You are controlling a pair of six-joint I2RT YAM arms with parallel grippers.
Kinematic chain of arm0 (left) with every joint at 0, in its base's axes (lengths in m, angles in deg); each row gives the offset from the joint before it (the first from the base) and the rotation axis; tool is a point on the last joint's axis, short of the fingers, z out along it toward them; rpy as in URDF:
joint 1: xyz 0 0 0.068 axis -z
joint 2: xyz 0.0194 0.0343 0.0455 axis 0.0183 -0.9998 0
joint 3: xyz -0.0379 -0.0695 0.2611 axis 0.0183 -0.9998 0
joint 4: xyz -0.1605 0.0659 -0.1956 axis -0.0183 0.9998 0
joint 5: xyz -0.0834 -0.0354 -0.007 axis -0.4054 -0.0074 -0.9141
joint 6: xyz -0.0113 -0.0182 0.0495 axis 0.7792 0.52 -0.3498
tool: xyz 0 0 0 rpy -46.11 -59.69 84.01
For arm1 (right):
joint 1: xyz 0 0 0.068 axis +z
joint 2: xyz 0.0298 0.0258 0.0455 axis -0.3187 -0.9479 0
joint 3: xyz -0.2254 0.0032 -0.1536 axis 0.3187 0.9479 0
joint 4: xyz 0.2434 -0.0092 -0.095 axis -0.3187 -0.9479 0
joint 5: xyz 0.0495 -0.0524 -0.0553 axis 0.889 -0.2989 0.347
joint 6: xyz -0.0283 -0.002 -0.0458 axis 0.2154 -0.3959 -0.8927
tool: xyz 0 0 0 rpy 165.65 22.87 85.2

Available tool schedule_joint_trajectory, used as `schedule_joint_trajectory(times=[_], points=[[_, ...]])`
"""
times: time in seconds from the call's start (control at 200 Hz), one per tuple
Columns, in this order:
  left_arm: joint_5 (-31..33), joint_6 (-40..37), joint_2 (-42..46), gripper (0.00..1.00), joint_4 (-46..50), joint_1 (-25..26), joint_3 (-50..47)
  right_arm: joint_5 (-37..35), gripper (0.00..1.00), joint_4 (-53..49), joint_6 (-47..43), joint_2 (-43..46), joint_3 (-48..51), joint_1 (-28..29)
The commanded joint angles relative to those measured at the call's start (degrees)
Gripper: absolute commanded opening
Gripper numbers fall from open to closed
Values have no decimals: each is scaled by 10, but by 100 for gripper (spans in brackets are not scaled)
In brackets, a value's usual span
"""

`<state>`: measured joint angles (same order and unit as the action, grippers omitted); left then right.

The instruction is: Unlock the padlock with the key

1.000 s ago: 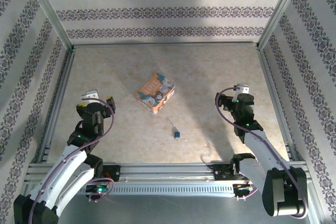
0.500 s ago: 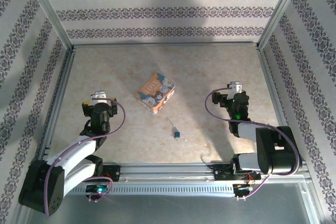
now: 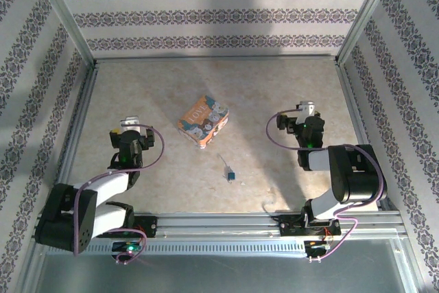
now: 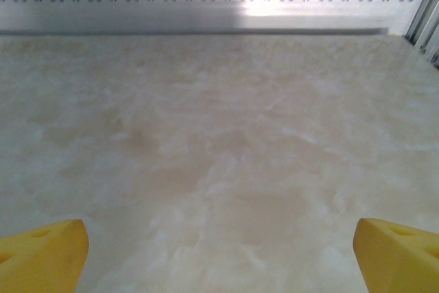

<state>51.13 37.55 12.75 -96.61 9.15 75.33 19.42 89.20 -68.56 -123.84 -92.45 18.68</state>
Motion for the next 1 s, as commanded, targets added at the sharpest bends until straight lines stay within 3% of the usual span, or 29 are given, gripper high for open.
schedule_joint_trajectory(times=[0.0,0.27,0.515,0.67,0.765,0.855,0.994], points=[[-54,-17,-27,99,-71,-12,20,-8,98,-13,10,5,-6,-4],[-100,-47,-111,99,-200,-22,20,-10,99,-14,8,6,-6,-2],[-107,-49,-257,99,-411,-35,-7,-10,98,-13,8,6,-6,-2],[-114,-49,-241,99,-331,-35,22,-10,98,-14,8,6,-6,-2],[-133,-37,-228,99,-227,-45,65,-11,98,-13,8,6,-6,-2],[-169,-11,-226,99,-195,-75,79,-11,99,-14,8,6,-6,-1],[-172,-12,-227,99,-204,-77,77,-11,98,-14,7,6,-6,-1]])
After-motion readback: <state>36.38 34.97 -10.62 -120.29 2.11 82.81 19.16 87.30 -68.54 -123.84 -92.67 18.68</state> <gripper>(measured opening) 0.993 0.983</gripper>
